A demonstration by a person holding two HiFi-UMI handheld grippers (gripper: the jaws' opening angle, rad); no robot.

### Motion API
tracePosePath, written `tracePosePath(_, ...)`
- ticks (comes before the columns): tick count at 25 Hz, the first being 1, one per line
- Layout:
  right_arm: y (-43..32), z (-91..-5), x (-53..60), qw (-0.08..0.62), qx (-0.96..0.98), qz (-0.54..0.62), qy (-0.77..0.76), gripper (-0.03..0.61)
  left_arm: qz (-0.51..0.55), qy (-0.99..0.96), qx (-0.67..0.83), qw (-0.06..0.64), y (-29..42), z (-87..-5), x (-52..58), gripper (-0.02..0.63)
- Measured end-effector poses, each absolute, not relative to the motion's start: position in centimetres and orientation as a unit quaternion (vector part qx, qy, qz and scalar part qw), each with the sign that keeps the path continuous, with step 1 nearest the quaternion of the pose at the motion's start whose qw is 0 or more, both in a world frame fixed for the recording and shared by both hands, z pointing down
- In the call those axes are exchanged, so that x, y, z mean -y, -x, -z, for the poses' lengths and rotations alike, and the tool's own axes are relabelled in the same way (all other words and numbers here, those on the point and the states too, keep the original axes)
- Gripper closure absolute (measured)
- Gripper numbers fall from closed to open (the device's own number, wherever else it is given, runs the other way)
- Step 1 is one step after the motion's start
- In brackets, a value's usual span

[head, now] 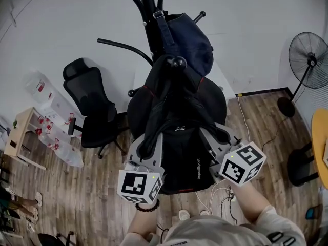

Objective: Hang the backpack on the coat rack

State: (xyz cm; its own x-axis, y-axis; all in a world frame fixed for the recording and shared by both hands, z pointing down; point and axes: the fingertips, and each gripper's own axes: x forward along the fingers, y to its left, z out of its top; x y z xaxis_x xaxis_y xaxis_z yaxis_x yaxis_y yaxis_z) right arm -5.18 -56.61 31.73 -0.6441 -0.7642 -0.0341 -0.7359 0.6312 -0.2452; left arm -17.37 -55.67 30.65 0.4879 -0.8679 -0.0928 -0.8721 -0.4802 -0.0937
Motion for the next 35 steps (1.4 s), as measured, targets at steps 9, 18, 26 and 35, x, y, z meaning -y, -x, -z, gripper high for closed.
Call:
tracePosePath(9,5.3,-32.8,56.5,0.074,-0.897,0.068,0.430,0.543,-0.026,0.855,-0.508,0.100,17.2,-31.8,56.1,0.586)
tracePosePath(18,5.6,-33.2,55.4,0.053,-0.919,0.030,0.388,0.528,-0.024,0.850,-0.513,0.116,17.1,-31.7,54.9,0.523)
tracePosePath(26,4.2,-32.8,52.1,0.065,-0.926,0.016,0.371,0.456,-0.019,0.823,-0.551,0.139,19.6,-30.5,51.2,0.396)
tracePosePath(35,-3.0,-37.8,47.5,0.076,-0.908,0.014,0.411,0.453,-0.067,0.753,-0.634,0.166,20.7,-32.4,41.1,0.580)
